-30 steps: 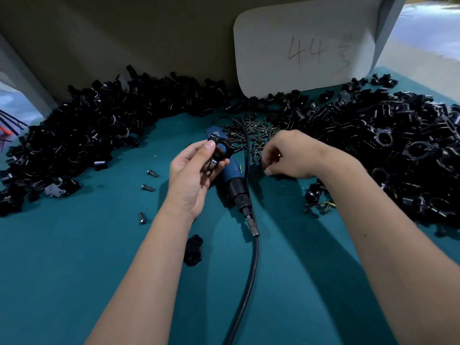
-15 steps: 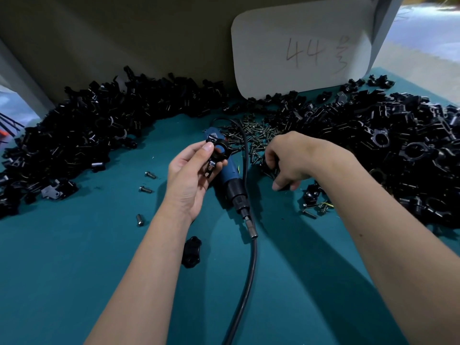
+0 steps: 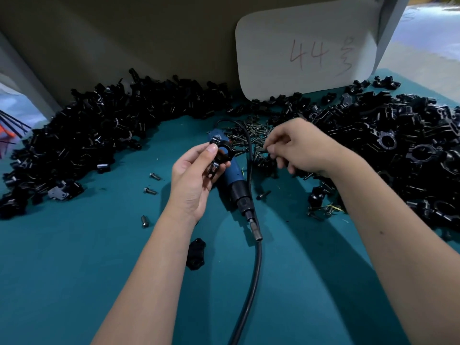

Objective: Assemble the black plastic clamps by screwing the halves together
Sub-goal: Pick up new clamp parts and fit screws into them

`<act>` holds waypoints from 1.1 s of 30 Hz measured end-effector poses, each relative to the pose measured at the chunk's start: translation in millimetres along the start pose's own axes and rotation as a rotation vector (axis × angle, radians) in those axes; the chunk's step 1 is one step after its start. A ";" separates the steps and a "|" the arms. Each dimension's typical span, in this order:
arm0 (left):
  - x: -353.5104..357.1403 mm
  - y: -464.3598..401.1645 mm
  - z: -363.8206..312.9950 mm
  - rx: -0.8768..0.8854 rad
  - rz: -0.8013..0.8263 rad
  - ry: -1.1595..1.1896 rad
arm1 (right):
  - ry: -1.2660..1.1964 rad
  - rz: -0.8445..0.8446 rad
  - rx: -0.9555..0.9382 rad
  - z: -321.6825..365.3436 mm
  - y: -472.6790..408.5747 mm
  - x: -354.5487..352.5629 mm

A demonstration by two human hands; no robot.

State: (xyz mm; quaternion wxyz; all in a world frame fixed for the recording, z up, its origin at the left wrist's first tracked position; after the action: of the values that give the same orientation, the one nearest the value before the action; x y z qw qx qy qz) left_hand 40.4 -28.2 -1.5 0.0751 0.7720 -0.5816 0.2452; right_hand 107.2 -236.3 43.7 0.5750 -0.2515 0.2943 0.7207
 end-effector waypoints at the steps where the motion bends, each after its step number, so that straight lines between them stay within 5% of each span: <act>1: -0.2 -0.9 0.3 0.010 0.001 -0.005 | -0.083 -0.017 -0.015 4.8 0.9 -3.9; 7: -1.7 -6.7 -3.4 0.133 0.060 -0.160 | -0.282 0.089 -0.108 45.9 4.8 24.1; 20: -2.4 -10.0 -7.4 0.228 0.142 -0.278 | 0.110 -0.071 -0.358 82.6 10.8 38.4; 29: 9.7 -10.1 -17.9 0.260 0.170 -0.269 | -0.003 0.040 -0.182 63.8 15.9 26.2; 33: 24.7 -7.8 -14.4 0.228 0.181 -0.163 | 0.455 0.161 0.064 24.1 20.3 11.0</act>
State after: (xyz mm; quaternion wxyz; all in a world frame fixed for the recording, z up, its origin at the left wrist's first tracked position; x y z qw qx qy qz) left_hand 48.5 -41.3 23.8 -0.0830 0.7372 -0.6215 0.2518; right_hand 84.5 -215.0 55.6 0.4424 -0.3650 0.4580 0.6792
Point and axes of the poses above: each hand's wrist, its own y-axis away from the middle knuckle, its own x-axis out of the palm, z = x × y, the point moved 8 cm from there along -y, towards the middle knuckle, and after that the axes turned 12 degrees about x, right-handed, at the moved point
